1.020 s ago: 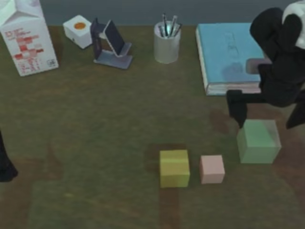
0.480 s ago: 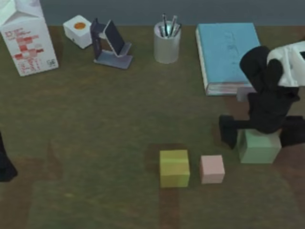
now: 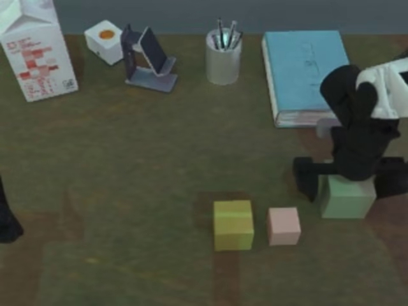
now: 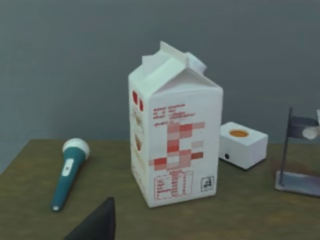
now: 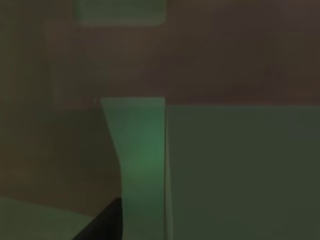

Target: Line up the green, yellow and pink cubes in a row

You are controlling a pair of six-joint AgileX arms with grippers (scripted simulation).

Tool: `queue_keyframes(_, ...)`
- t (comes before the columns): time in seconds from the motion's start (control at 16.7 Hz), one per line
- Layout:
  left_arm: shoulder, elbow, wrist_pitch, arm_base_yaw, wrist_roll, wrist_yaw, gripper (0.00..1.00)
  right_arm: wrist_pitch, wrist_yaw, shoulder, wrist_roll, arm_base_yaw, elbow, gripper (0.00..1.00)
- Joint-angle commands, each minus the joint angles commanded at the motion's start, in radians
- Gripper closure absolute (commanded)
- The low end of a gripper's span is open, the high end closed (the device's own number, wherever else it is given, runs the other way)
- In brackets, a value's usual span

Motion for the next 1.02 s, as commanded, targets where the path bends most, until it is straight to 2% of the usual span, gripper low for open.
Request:
queue_keyframes(0.6,0.0,0.0,0.0,0.0,0.0,0.0,0.0,0.0,0.0,0.0,0.0,0.0,0.0,0.98)
queue_keyframes(1.02,0.0,0.0,0.0,0.0,0.0,0.0,0.0,0.0,0.0,0.0,0.0,0.0,0.0,1.0)
